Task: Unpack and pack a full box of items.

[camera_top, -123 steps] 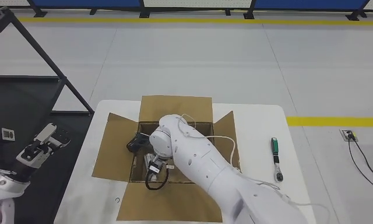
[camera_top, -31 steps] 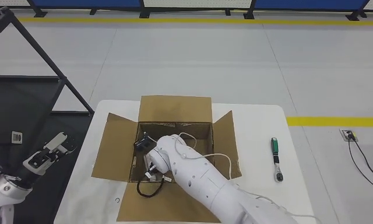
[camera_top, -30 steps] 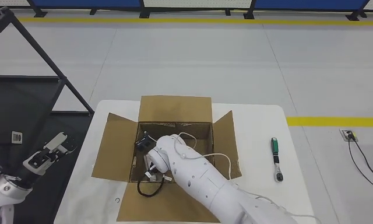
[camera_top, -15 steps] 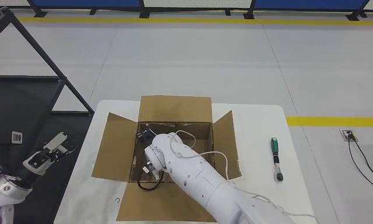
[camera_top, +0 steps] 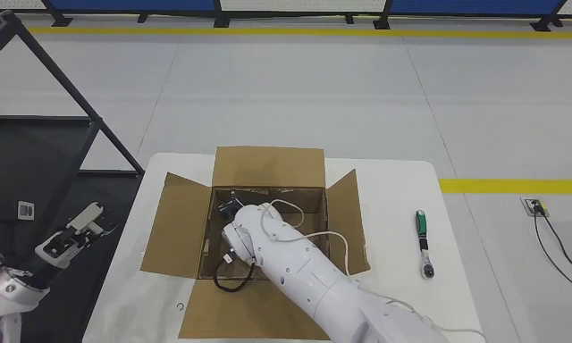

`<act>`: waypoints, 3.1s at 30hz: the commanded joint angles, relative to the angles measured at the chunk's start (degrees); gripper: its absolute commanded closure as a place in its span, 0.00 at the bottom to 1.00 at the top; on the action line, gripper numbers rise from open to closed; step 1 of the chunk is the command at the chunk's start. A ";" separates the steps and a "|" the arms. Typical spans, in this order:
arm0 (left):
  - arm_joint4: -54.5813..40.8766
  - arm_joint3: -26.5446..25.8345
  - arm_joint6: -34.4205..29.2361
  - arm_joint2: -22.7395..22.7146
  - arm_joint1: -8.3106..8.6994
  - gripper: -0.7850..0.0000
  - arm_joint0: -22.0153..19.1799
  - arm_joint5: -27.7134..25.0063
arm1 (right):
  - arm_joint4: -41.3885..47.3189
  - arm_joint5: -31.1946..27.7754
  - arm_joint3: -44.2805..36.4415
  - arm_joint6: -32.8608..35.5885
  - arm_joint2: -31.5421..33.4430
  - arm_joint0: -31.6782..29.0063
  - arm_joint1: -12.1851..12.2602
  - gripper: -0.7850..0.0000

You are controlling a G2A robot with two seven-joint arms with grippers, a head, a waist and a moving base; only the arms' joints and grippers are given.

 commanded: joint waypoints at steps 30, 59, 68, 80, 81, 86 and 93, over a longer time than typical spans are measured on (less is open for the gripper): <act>0.00 0.00 0.00 0.00 0.00 0.00 0.00 0.00 | -2.44 -22.77 5.14 -10.26 3.10 -0.71 1.21 0.00; 0.00 0.00 0.00 0.00 0.00 0.00 0.00 0.00 | -2.43 -26.35 6.46 -14.69 5.72 0.43 1.11 1.00; 0.00 0.00 0.00 0.00 0.00 0.00 0.00 0.00 | -4.64 -23.31 0.55 -13.87 6.85 -1.62 3.32 1.00; 0.00 0.00 0.00 0.00 0.00 0.00 0.00 0.00 | -16.77 -14.68 -32.98 -6.15 14.06 -16.83 12.56 1.00; 0.00 0.00 0.00 0.00 0.00 0.00 0.00 0.00 | -18.69 -14.38 -37.61 -5.03 15.56 -19.26 13.70 1.00; 0.00 0.00 0.00 0.00 0.00 0.00 0.00 0.00 | -26.62 -17.14 -58.94 -2.13 22.77 -32.19 18.22 1.00; 0.00 0.00 0.00 0.00 0.00 0.00 0.00 0.00 | -32.06 -19.00 -75.32 -1.96 26.37 -41.73 20.36 1.00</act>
